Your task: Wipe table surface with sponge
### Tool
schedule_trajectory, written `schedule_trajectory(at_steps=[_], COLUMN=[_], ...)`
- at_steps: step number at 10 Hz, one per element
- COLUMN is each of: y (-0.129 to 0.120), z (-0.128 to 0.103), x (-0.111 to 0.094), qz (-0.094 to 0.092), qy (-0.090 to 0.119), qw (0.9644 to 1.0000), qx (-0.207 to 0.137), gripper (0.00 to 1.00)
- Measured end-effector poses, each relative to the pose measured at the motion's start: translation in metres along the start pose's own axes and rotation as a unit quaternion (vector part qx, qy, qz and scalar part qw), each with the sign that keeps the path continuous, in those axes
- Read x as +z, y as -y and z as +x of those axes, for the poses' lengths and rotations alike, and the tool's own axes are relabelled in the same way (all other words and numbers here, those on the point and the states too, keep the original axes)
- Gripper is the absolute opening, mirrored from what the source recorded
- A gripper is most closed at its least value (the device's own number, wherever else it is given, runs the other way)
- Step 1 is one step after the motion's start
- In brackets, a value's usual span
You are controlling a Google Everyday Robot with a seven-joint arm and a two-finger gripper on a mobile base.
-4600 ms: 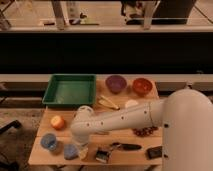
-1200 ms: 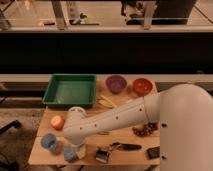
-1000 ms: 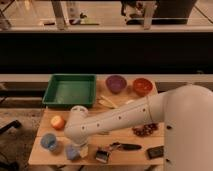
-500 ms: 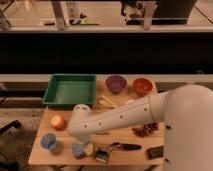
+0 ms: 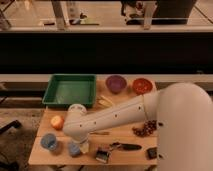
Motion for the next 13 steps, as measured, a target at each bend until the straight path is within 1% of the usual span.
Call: schedule_trajectory(at_steps=[3,7,9,11,12,13], y=[0.007,-0.01,-0.02,-0.028,-0.031,-0.033], z=[-0.018,-0.021,-0.017,-0.01,-0.001,0.016], x=[0.0,-0.006,-0.01,-0.009,-0.008,-0.006], qz=[0.007,0.001,-0.006,-0.016,-0.021,-0.025], qy=[0.01,0.015,0.014,0.005,-0.001,-0.011], qw=[0.9998,0.9996,0.9997,0.9996,0.9997,0.9996], qx=[-0.014,-0.022,-0.022,-0.02,-0.013,0.001], gripper=[0.22,0.22,0.22,0.22,0.22,0.22])
